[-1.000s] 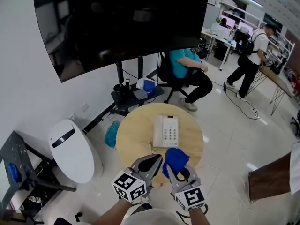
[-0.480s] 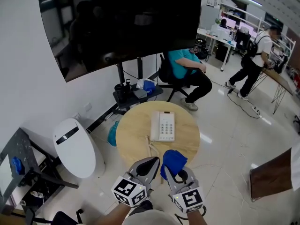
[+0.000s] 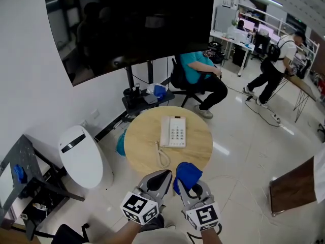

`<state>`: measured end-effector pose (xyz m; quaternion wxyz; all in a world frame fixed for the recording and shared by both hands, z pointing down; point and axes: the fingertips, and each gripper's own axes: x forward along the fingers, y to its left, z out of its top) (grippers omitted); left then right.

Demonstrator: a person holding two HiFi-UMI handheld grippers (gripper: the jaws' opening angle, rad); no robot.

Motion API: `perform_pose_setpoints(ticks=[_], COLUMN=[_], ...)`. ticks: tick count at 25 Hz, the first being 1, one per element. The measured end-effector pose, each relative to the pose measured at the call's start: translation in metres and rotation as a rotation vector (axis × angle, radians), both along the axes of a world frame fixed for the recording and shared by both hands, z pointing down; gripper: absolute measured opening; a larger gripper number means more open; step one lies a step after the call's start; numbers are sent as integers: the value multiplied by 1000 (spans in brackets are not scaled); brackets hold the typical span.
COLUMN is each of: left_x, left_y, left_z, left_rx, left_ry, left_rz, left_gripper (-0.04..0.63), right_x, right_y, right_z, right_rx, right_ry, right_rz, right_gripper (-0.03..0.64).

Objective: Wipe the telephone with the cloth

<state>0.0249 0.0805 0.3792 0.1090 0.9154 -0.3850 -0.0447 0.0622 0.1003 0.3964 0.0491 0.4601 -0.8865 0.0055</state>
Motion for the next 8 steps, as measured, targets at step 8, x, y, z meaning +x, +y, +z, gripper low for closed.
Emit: perform_pose_setpoints(ticks=[8], left_x=[15], left_y=[16], left_z=[2], left_rx=[2], left_ry=[-3], left_rz=[13], left_gripper=[-8], right_x=[16], right_y=[16], right_z=[5], right_rx=[2], right_ry=[-22], right_rz=[16], right_gripper=[60])
